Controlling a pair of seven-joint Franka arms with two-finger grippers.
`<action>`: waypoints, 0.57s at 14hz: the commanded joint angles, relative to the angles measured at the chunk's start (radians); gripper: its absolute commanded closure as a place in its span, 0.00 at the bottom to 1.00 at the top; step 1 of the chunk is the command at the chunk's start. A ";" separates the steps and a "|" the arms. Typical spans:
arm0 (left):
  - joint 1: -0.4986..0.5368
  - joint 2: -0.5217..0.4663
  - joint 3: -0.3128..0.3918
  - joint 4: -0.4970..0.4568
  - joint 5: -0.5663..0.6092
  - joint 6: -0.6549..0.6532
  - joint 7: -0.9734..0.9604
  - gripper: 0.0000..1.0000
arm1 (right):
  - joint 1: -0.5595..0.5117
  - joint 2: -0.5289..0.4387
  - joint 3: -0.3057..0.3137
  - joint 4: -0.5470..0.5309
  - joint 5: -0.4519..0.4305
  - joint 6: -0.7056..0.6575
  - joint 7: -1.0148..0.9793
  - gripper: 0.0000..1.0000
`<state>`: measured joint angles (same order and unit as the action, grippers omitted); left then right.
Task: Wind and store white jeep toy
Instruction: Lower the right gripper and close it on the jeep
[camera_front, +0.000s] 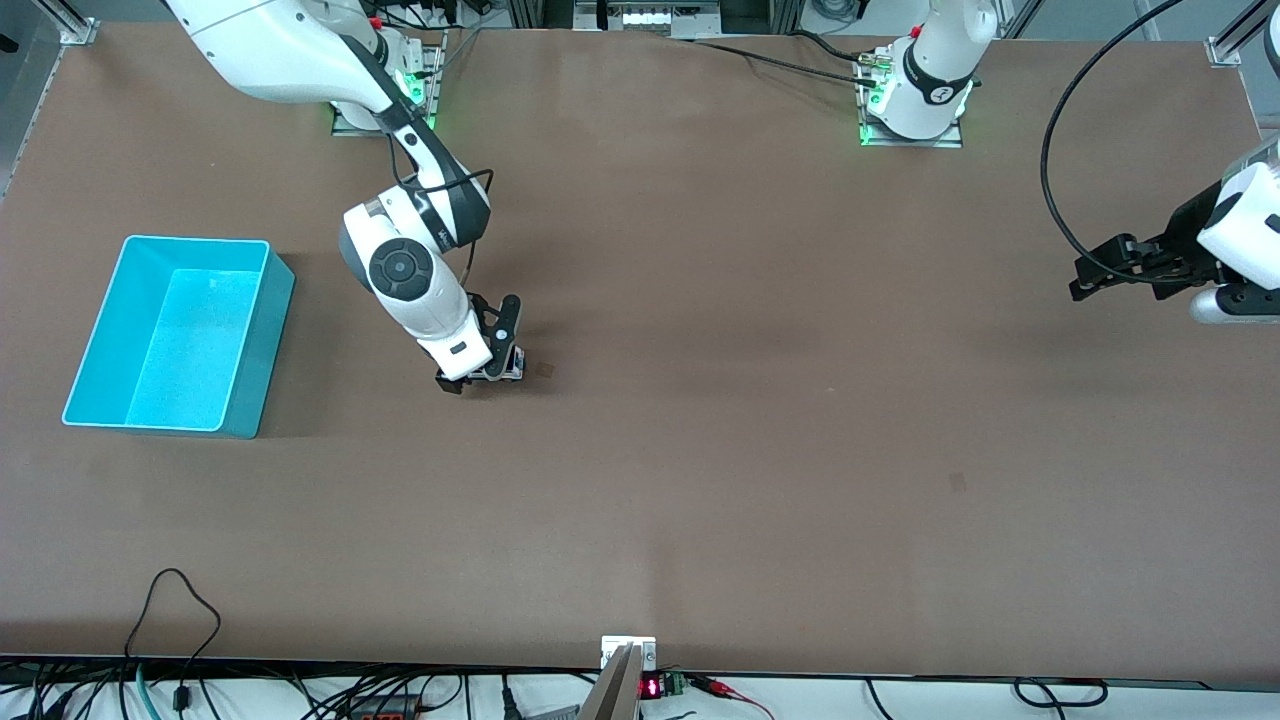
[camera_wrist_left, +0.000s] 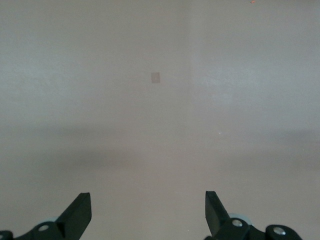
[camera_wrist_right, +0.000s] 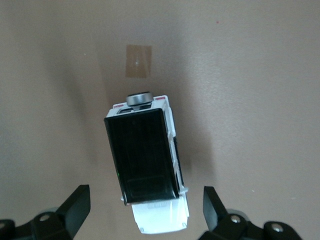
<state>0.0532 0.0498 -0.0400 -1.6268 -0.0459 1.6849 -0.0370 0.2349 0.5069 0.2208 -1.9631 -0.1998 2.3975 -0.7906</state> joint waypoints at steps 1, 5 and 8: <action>0.001 -0.015 -0.004 0.015 -0.002 -0.028 -0.004 0.00 | 0.018 0.018 -0.006 0.010 -0.013 0.021 -0.005 0.00; 0.002 -0.016 -0.005 0.008 0.004 -0.048 -0.004 0.00 | 0.030 0.041 -0.006 0.015 -0.012 0.046 0.002 0.00; 0.002 -0.016 -0.008 0.010 0.004 -0.044 -0.004 0.00 | 0.034 0.042 -0.006 0.016 -0.023 0.048 0.045 0.28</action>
<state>0.0526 0.0441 -0.0437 -1.6221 -0.0459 1.6549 -0.0370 0.2586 0.5406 0.2207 -1.9622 -0.2002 2.4378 -0.7764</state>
